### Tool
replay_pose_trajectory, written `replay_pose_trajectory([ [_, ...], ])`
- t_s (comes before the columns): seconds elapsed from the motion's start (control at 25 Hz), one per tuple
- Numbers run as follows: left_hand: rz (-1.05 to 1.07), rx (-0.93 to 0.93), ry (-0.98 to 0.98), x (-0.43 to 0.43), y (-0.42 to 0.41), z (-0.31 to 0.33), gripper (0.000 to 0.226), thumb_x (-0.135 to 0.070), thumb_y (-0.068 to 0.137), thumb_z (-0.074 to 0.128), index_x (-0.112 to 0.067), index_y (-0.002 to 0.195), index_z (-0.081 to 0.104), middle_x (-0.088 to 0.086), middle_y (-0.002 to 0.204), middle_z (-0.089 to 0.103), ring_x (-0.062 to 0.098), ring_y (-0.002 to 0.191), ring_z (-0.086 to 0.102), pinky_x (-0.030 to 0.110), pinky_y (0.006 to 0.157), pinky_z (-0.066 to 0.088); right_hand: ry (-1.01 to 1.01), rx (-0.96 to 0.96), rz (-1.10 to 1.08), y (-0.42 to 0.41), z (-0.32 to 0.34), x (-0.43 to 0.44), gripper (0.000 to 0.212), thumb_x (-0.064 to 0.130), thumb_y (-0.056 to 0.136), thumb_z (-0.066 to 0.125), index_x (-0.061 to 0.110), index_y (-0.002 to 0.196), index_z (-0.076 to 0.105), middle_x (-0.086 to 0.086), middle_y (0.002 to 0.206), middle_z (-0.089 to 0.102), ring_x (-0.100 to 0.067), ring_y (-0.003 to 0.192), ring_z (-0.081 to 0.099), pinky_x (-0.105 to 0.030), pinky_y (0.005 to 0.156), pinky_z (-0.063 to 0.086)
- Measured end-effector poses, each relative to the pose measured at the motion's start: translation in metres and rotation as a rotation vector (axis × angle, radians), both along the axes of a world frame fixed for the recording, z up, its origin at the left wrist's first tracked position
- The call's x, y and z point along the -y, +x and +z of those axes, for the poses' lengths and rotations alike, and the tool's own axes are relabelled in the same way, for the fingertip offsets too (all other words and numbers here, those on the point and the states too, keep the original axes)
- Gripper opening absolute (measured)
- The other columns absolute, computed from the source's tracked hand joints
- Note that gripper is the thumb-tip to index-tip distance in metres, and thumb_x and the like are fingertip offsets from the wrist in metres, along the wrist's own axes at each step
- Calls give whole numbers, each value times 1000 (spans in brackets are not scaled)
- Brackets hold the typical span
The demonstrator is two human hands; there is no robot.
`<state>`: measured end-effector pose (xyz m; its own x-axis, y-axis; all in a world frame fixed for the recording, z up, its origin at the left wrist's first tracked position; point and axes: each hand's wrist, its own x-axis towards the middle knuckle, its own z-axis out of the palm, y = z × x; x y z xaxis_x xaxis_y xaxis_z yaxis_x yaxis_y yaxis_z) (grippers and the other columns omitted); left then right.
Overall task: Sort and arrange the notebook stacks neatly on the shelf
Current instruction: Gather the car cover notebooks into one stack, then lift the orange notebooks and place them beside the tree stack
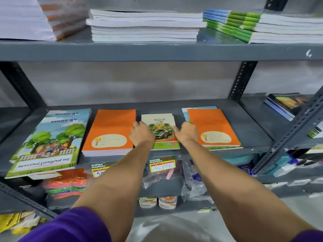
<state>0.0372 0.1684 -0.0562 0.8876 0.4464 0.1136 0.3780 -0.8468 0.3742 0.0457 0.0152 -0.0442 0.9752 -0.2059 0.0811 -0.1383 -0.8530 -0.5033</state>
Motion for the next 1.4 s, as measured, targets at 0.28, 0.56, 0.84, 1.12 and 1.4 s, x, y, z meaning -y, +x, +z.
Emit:
replay_pose_trajectory([
  [0.28, -299, 16, -6, 121, 30, 8, 31, -20, 81, 58, -8, 109, 61, 10, 115, 57, 28, 109, 53, 39, 81, 49, -163, -54, -269, 21, 5, 117, 34, 34, 90, 55, 6, 107, 63, -14, 118, 57, -32, 111, 53, -36, 79, 47],
  [0.56, -222, -212, -163, 201, 44, -20, 42, -25, 85, 52, -3, 121, 55, 13, 118, 55, 27, 106, 58, 36, 81, 49, -195, -314, -285, 19, -28, 196, 57, 54, 91, 44, 6, 118, 58, -19, 127, 52, -34, 120, 43, -43, 93, 44],
  [0.84, -193, -88, -606, 198, 45, -9, 34, -27, 98, 36, -2, 120, 46, 17, 118, 60, 36, 107, 58, 42, 87, 48, -171, -126, -432, 13, -18, 190, 51, 42, 92, 51, 0, 121, 53, -18, 123, 55, -33, 115, 50, -42, 92, 42],
  [1.12, -176, 89, -668, 112, 32, 32, 24, -24, 99, 40, -3, 109, 46, 18, 108, 63, 35, 101, 61, 39, 77, 48, 57, 145, -381, 8, 25, 114, 34, 27, 96, 47, -4, 111, 50, -25, 116, 58, -42, 105, 57, -44, 81, 47],
  [1.4, -10, 169, -394, -64, -7, 37, 30, -34, 95, 49, -5, 99, 59, 17, 102, 67, 34, 96, 63, 35, 70, 45, 109, 83, -180, -29, 42, -50, 26, 33, 81, 63, 10, 95, 65, -16, 102, 69, -34, 97, 65, -31, 66, 45],
])
